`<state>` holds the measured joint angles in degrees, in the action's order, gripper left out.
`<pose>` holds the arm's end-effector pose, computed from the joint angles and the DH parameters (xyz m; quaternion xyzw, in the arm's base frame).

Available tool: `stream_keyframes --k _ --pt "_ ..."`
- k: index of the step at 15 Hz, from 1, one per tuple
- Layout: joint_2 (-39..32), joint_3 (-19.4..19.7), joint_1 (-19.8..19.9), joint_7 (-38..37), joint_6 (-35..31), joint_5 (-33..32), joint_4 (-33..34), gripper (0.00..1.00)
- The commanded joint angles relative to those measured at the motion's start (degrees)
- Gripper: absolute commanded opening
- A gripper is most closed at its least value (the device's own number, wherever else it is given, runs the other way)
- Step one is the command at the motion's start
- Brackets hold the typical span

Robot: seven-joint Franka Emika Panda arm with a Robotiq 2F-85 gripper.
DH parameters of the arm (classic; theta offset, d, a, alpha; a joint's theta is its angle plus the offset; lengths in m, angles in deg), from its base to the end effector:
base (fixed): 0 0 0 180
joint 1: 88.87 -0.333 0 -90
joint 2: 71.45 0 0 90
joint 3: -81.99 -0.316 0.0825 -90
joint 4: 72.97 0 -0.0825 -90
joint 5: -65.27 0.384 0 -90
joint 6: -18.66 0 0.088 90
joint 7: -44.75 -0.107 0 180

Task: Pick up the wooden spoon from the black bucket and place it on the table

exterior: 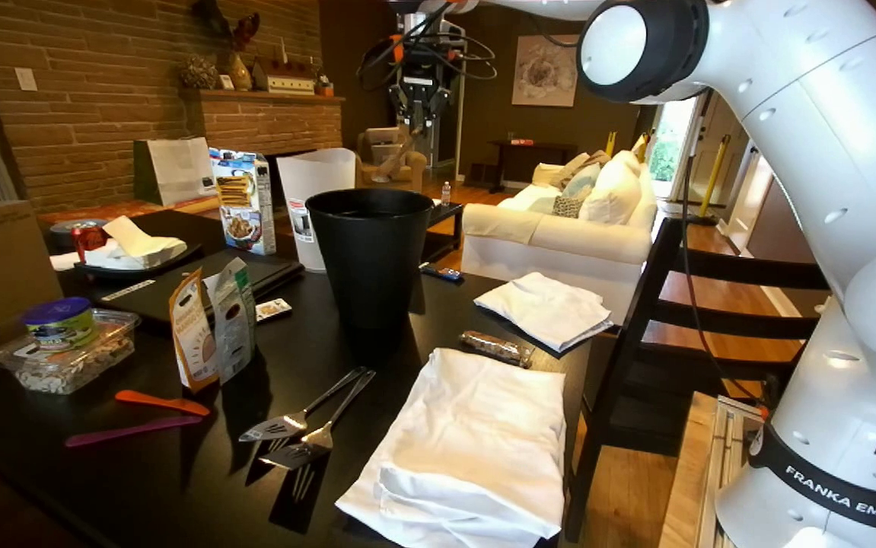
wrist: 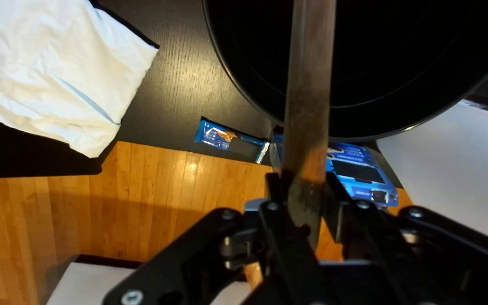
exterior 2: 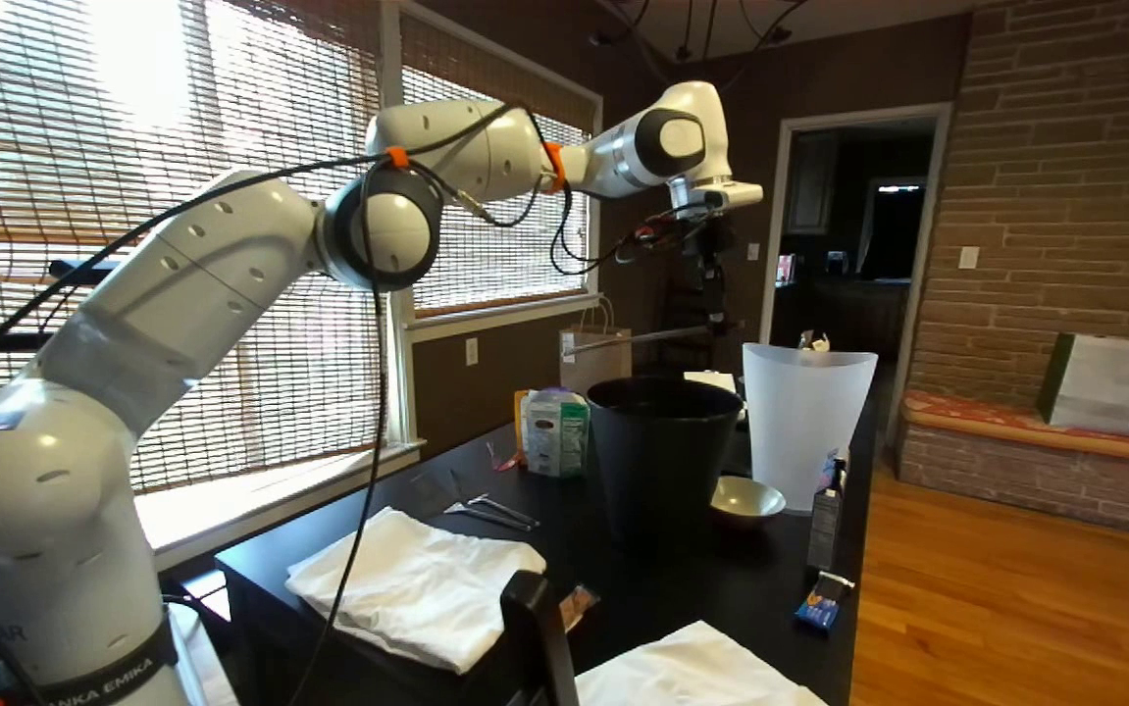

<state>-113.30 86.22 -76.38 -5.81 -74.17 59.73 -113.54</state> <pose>0.7202 -0.2004 0.5581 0.8321 -0.5422 0.1089 0.0420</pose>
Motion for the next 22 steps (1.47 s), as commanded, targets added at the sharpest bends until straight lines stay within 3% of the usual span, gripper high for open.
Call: stream_keyframes --k 1,11,18,19,22 --pt "5.75 -2.09 2.02 3.51 0.44 3.28 -7.57 0.07" --pt "18.87 -2.19 3.10 5.20 -0.84 5.14 -28.97 0.07" --pt "25.74 -3.18 0.87 4.65 -5.98 3.51 -46.80 0.07" --pt "26.36 0.03 -1.92 5.49 -6.76 4.61 -49.13 0.07" --pt "27.72 1.29 -4.01 4.95 -8.57 3.64 -53.91 0.07"
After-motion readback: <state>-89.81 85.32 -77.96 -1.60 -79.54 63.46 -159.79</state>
